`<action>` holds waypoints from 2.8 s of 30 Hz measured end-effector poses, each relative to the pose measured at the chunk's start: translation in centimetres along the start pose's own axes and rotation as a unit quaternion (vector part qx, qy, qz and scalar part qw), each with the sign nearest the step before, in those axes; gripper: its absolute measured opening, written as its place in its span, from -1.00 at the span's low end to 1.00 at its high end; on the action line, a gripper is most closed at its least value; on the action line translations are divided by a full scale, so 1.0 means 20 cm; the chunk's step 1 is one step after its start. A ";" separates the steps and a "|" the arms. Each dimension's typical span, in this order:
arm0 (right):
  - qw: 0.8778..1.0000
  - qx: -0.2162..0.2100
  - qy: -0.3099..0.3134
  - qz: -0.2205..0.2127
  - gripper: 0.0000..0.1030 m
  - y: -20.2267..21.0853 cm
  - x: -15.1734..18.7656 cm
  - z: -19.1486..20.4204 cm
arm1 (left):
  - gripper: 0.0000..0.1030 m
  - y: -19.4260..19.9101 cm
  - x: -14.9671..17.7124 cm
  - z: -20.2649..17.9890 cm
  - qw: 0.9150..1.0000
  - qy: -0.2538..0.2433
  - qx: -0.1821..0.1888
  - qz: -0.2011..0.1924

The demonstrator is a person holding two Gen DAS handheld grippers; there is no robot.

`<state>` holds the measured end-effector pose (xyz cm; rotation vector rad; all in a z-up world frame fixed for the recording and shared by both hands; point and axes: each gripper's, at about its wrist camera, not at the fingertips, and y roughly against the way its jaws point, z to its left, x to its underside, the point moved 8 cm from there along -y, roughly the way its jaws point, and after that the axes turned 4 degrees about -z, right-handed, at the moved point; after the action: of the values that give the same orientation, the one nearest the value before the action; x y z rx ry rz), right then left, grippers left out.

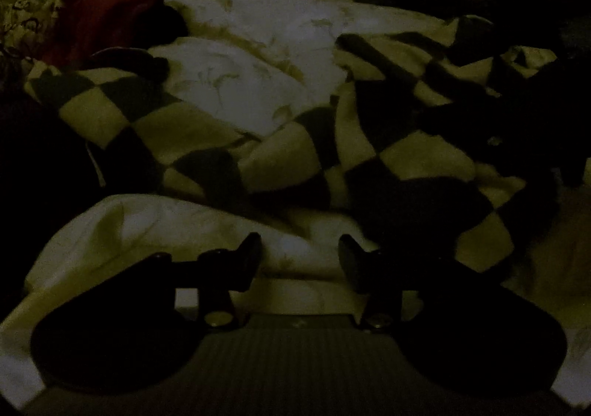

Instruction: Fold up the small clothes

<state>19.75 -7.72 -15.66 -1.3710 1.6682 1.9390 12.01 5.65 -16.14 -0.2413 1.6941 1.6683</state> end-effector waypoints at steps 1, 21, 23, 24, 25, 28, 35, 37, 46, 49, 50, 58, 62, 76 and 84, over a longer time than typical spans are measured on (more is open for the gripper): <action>1.000 -0.007 0.008 0.005 1.00 -0.03 -0.01 0.01 | -0.11 0.00 -0.01 0.00 1.000 0.001 0.002 -0.002; 0.933 -0.187 0.279 0.129 -0.44 -0.29 -0.01 0.22 | 0.96 -0.02 0.01 -0.07 0.999 -0.039 0.017 0.000; 0.944 -0.186 0.248 0.112 -0.73 -0.26 -0.04 0.19 | 0.96 -0.02 0.01 -0.07 0.999 -0.041 0.015 0.002; 0.953 -0.183 0.220 0.097 -0.76 -0.23 -0.07 0.16 | 0.96 -0.02 0.01 -0.07 0.999 -0.042 0.014 0.001; 0.963 -0.179 0.188 0.076 -0.78 -0.20 -0.11 0.11 | 0.96 -0.02 0.01 -0.07 0.999 -0.042 0.014 0.000; 0.984 -0.161 0.075 0.001 -0.82 -0.04 -0.24 -0.10 | 0.95 0.00 -0.01 -0.07 0.999 -0.039 0.012 -0.009; 0.984 -0.023 -0.130 -0.121 -0.84 0.27 -0.38 -0.79 | 0.56 0.01 -0.13 -0.09 0.999 -0.031 -0.004 -0.036; 0.982 0.028 -0.142 -0.123 -0.84 0.28 -0.36 -0.92 | 0.56 0.00 -0.16 -0.11 0.999 -0.034 -0.002 -0.036; 0.971 0.096 -0.186 -0.115 -0.83 0.21 -0.17 -1.16 | 0.59 -0.11 -0.46 -0.08 0.990 -0.083 -0.045 -0.101; 0.968 0.100 -0.196 -0.125 -0.83 0.22 -0.13 -1.17 | 0.59 -0.24 -0.49 -0.07 0.996 -0.059 -0.002 -0.068; 0.966 0.097 -0.203 -0.129 -0.82 0.22 -0.13 -1.18 | 0.59 -0.28 -0.49 -0.09 0.997 -0.048 0.027 -0.054; 0.964 0.079 -0.211 -0.139 -0.81 0.21 -0.14 -1.15 | -0.51 -0.46 -0.48 -0.14 0.995 0.019 0.100 -0.010; 0.963 0.078 -0.216 -0.138 -0.81 0.21 -0.13 -1.16 | -0.71 -0.42 -0.49 -0.07 0.990 0.063 0.128 -0.021; 0.966 0.088 -0.211 -0.119 -0.79 0.18 -0.08 -1.18 | 0.82 -0.11 -0.49 -0.14 0.989 -0.045 0.091 -0.107; 0.965 0.086 -0.217 -0.120 -0.79 0.20 -0.07 -1.19 | -0.21 -0.30 -0.48 -0.18 0.990 -0.046 0.125 -0.055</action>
<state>29.18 -29.11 -9.90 -0.9458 1.3550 1.7486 21.20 -1.87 -15.37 -0.1335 1.7654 1.3512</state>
